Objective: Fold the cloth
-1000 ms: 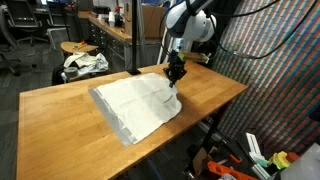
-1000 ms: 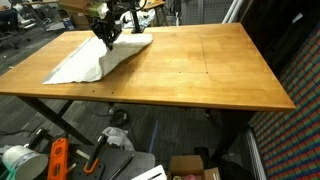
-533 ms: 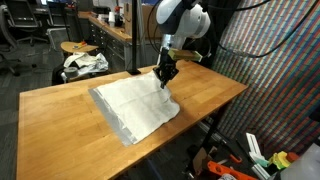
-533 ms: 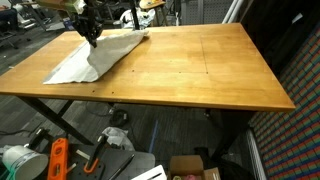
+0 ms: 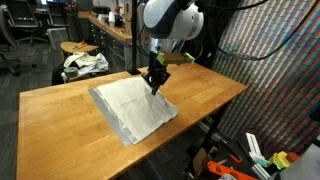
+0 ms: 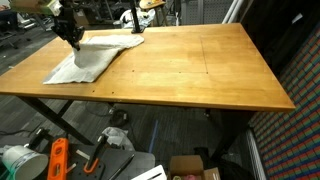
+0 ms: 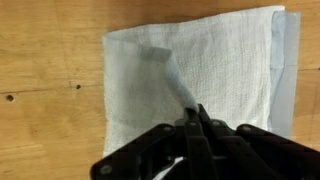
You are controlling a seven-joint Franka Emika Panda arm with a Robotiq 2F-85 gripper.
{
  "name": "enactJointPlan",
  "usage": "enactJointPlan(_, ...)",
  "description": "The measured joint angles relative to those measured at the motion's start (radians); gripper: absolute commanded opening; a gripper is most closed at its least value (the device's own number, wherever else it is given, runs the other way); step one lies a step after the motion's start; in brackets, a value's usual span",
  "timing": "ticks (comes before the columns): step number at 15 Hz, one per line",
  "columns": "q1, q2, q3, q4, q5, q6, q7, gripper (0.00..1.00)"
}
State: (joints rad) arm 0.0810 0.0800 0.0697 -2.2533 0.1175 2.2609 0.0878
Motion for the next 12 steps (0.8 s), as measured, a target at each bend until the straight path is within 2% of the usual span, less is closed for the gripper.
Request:
enactJointPlan(8, 0.068, -0.01, 0.054, -0.072, -0.078, 0.12, 0.131, 0.02)
enactJointPlan(12, 0.091, -0.009, 0.067, -0.088, -0.113, 0.13, 0.177, 0.02)
